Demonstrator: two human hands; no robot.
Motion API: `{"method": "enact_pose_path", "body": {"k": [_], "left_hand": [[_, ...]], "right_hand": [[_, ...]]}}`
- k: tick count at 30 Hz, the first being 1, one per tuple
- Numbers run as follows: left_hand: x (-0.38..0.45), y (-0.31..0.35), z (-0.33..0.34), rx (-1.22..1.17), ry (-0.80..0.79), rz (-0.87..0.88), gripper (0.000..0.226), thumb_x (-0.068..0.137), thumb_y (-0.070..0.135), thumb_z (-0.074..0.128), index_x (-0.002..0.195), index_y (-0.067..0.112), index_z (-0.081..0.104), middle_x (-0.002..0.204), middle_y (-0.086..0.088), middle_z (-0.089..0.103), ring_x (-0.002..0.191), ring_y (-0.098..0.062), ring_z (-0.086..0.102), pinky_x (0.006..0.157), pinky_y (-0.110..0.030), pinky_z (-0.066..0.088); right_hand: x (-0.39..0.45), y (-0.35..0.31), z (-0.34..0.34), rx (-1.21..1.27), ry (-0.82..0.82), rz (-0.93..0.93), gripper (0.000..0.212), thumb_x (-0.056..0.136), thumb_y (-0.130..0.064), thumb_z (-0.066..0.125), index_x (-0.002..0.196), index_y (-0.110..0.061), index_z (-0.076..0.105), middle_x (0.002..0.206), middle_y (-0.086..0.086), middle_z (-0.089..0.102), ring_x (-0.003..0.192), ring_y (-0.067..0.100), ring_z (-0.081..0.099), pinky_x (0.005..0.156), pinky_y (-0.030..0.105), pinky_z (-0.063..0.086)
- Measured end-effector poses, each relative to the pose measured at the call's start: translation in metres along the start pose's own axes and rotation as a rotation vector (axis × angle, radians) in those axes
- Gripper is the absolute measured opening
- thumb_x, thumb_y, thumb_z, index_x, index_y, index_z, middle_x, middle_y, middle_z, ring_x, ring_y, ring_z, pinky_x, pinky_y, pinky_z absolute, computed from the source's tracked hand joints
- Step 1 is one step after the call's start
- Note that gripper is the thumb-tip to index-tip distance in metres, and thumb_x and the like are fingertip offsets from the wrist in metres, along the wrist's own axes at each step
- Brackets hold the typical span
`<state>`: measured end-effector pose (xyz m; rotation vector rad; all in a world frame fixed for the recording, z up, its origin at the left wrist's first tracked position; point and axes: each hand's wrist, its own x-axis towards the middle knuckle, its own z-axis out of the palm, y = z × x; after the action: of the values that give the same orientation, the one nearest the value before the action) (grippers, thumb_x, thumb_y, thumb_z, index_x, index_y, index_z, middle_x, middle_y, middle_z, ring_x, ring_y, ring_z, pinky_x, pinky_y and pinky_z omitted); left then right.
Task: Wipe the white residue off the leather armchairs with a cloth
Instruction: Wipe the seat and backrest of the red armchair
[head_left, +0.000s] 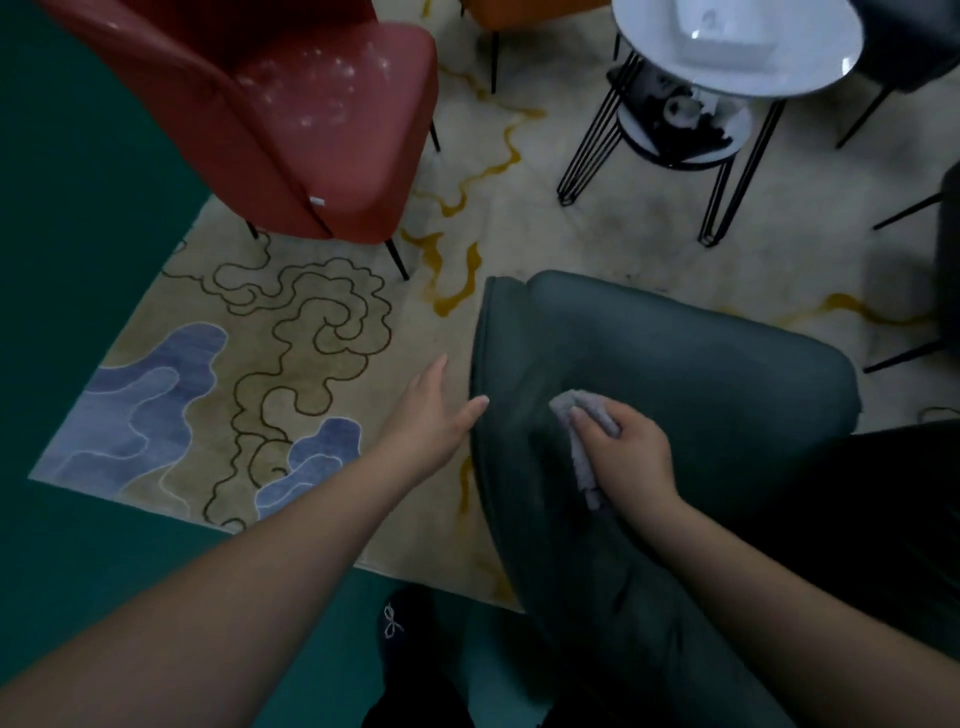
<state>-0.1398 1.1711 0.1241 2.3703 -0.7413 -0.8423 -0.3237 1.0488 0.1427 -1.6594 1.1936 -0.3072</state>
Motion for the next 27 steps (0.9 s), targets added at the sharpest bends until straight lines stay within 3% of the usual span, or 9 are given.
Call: {"method": "enact_pose_path", "body": {"k": [3, 8, 13, 19, 24, 27], "left_hand": [[-0.032, -0.035, -0.049, 0.242, 0.026, 0.122, 0.080, 0.089, 0.060, 0.050, 0.152, 0.027, 0.014, 0.156, 0.000, 0.028, 0.140, -0.020, 0.031, 0.109, -0.037, 0.031], [-0.072, -0.089, -0.130, 0.614, 0.024, 0.209, 0.077, 0.090, 0.065, 0.039, 0.152, 0.023, 0.019, 0.153, 0.001, 0.033, 0.136, -0.021, 0.034, 0.110, -0.038, 0.031], [-0.087, -0.135, -0.185, 0.659, 0.017, 0.121, 0.071, 0.092, 0.062, 0.039, 0.148, 0.020, 0.028, 0.146, -0.001, 0.041, 0.132, -0.022, 0.038, 0.108, -0.038, 0.032], [-0.064, -0.164, -0.225, 0.737, 0.009, 0.024, 0.069, 0.091, 0.064, 0.039, 0.146, 0.023, 0.030, 0.143, 0.000, 0.044, 0.131, -0.022, 0.037, 0.110, -0.042, 0.027], [-0.011, -0.160, -0.252, 0.779, 0.020, 0.023, 0.075, 0.091, 0.065, 0.037, 0.151, 0.022, 0.022, 0.155, 0.002, 0.030, 0.142, -0.022, 0.024, 0.117, -0.046, 0.015], [0.036, -0.146, -0.275, 0.804, 0.033, 0.034, 0.076, 0.091, 0.064, 0.038, 0.152, 0.022, 0.019, 0.157, 0.001, 0.025, 0.144, -0.021, 0.020, 0.118, -0.045, 0.013]], "right_hand": [[-0.011, -0.038, 0.024, 0.018, 0.023, -0.067, 0.014, 0.086, -0.046, 0.058, 0.087, -0.058, 0.065, 0.090, -0.030, 0.068, 0.085, -0.012, 0.062, 0.068, 0.009, 0.044], [-0.038, -0.105, 0.082, 0.061, -0.027, -0.139, 0.019, 0.090, -0.041, 0.059, 0.081, -0.056, 0.064, 0.083, -0.022, 0.069, 0.079, -0.008, 0.062, 0.069, 0.016, 0.046], [-0.047, -0.150, 0.124, 0.019, -0.089, -0.170, 0.013, 0.092, -0.036, 0.058, 0.082, -0.033, 0.065, 0.085, -0.003, 0.070, 0.080, 0.008, 0.064, 0.073, 0.027, 0.051], [-0.015, -0.171, 0.155, -0.093, -0.071, -0.154, 0.010, 0.090, -0.043, 0.058, 0.084, -0.038, 0.063, 0.082, -0.011, 0.068, 0.078, 0.008, 0.063, 0.071, 0.030, 0.052], [0.046, -0.198, 0.183, -0.106, -0.060, -0.154, 0.017, 0.089, -0.048, 0.056, 0.091, -0.036, 0.068, 0.066, -0.014, 0.066, 0.062, 0.004, 0.062, 0.054, 0.024, 0.046], [0.091, -0.228, 0.197, -0.096, -0.058, -0.139, 0.016, 0.091, -0.048, 0.056, 0.079, -0.039, 0.062, 0.056, -0.016, 0.062, 0.053, 0.003, 0.059, 0.043, 0.018, 0.037]]}}
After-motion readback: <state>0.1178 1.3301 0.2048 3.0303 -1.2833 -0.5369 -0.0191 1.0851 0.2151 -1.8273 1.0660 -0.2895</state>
